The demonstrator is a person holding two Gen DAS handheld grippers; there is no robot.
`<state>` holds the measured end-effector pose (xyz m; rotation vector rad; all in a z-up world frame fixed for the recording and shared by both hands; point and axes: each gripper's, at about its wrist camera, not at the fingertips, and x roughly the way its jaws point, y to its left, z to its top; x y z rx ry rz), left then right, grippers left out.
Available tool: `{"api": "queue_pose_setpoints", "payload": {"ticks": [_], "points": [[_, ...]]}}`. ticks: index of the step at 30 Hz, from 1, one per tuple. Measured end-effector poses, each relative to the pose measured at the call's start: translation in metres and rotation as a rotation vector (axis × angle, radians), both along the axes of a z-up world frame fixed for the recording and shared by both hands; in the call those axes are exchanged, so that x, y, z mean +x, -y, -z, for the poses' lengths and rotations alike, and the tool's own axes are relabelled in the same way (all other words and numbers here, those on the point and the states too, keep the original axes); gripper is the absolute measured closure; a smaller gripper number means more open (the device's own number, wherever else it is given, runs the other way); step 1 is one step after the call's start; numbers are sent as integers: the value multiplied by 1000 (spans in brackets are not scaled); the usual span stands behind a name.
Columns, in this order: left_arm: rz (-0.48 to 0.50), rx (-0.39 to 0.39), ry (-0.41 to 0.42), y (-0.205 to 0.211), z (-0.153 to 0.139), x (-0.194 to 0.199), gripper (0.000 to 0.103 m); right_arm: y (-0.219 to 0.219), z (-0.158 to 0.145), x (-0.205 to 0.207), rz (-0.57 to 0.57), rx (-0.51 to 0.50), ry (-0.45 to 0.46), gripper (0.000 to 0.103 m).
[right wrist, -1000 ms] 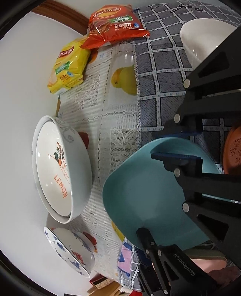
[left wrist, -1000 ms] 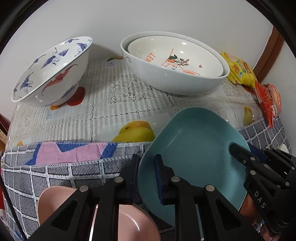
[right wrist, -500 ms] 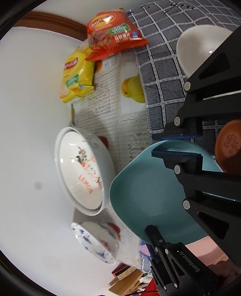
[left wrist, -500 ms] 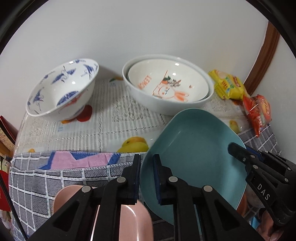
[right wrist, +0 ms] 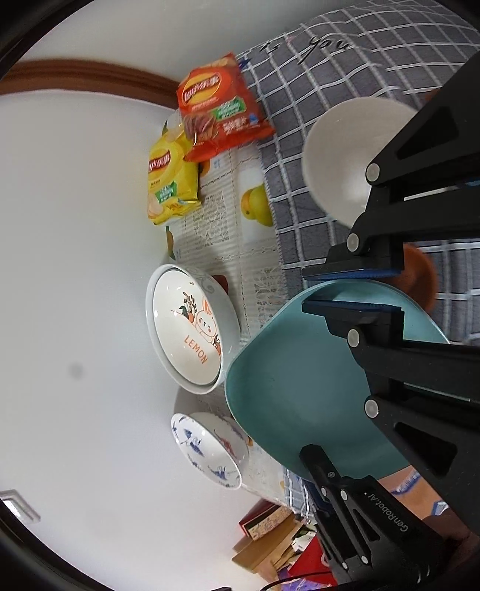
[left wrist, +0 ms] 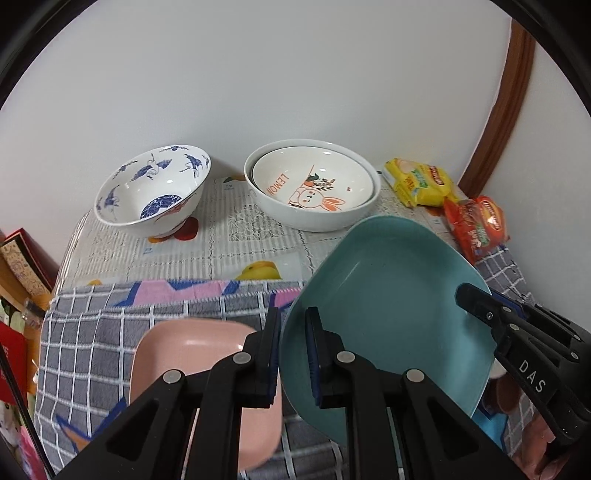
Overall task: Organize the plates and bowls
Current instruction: 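Lift the teal plate with both grippers and carry it over the pink plate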
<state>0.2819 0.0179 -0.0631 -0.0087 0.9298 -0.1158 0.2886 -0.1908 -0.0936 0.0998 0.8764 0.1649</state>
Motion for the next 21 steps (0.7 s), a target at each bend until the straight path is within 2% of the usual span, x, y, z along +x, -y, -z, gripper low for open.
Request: {"api": "queue_pose_setpoints", "payload": {"ticks": [10, 21], "points": [[11, -2, 41, 7, -24, -50, 90, 8, -25, -55, 17, -1, 43, 92], [10, 7, 68, 6, -40, -79, 90, 10, -38, -86, 27, 22, 66, 92]]}}
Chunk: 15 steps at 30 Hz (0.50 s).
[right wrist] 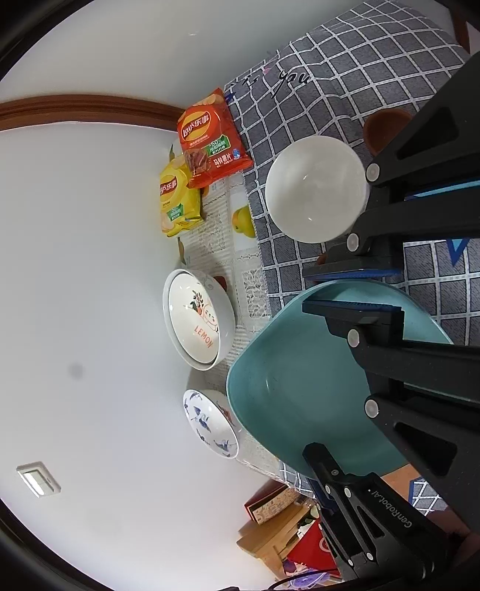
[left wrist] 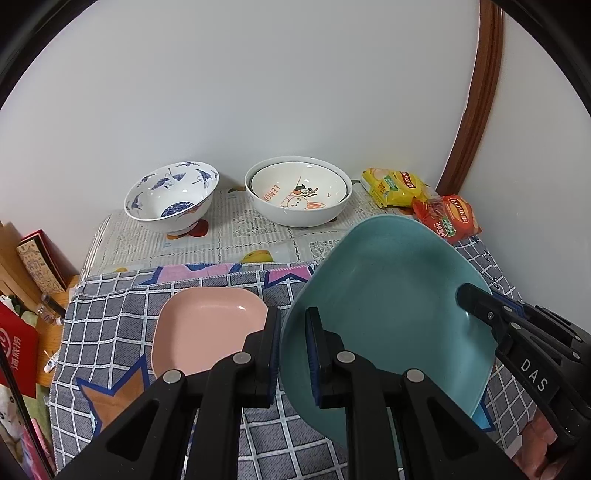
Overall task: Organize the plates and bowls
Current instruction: 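Lift the teal plate with both grippers and carry it over the pink plate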
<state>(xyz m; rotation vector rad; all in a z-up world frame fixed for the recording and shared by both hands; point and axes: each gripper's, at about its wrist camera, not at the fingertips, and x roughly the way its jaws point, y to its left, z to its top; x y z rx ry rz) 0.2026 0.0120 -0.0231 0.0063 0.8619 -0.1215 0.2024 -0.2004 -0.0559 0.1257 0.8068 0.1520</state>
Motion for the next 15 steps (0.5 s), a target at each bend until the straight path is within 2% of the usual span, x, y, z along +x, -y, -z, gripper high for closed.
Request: {"api": "queue_pose_setpoints", "payload": {"ticks": [15], "points": [[-25, -5, 11, -14, -8, -12, 90, -13, -7, -12, -15, 3, 16, 92]]}}
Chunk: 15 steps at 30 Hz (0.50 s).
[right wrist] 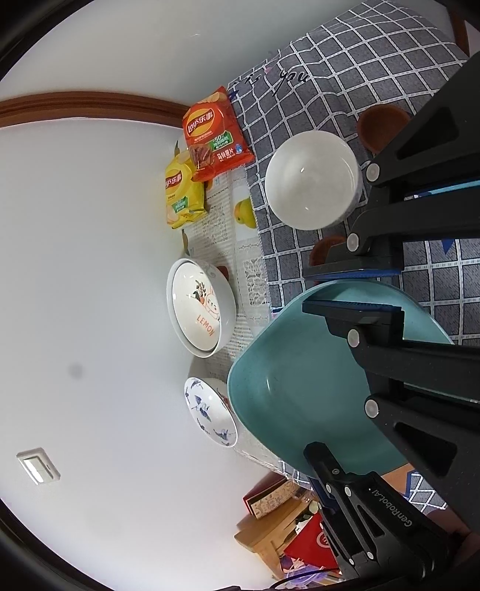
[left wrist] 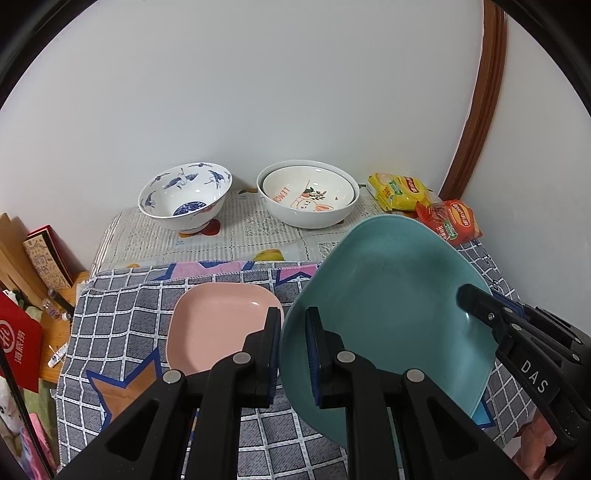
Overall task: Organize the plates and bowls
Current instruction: 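Lift the teal plate with both grippers and carry it over the pink plate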
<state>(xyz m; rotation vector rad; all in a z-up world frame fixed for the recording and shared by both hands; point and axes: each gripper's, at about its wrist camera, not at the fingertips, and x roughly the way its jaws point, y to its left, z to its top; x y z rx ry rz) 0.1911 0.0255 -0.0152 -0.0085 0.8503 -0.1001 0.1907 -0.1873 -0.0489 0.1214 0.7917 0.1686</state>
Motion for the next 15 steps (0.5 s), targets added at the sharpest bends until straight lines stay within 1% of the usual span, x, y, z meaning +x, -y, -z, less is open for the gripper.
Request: {"api": "queue_pose_setpoints", "payload": {"ticks": [15], "points": [[-36, -12, -9, -26, 4, -1, 90, -26, 5, 2, -35, -1, -6, 92]]}}
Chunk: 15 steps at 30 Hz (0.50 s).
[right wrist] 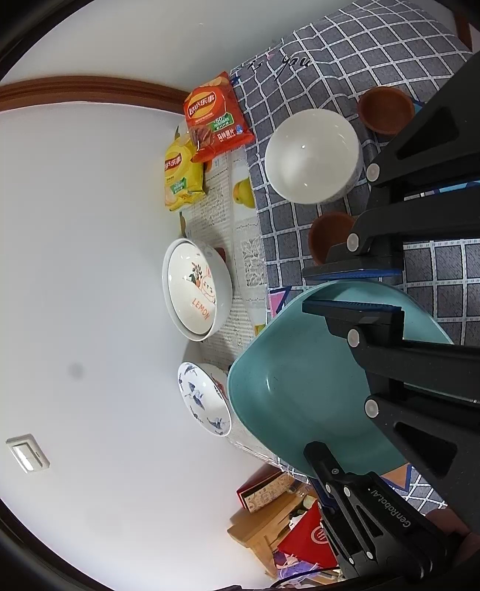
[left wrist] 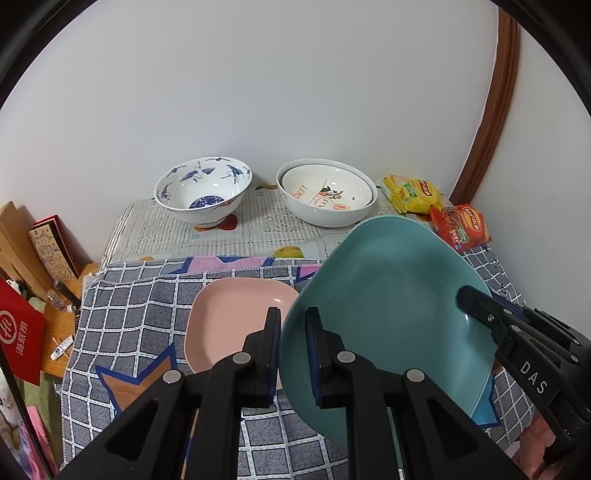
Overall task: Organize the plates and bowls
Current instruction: 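Lift the teal plate with both grippers and carry it over the pink plate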
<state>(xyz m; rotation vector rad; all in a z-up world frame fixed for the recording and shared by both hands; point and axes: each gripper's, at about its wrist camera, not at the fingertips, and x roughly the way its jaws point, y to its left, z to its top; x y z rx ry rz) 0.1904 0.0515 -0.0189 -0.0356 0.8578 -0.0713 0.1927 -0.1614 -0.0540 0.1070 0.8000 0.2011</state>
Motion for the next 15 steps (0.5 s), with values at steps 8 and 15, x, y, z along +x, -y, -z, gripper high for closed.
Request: {"api": "queue_pose_setpoints", "payload": {"ticks": [8, 15], "points": [[-23, -7, -15, -13, 7, -1, 90, -16, 6, -1, -21, -17, -11, 92], [-42, -5, -30, -25, 13, -1, 90, -28, 14, 1, -37, -20, -25, 92]]}}
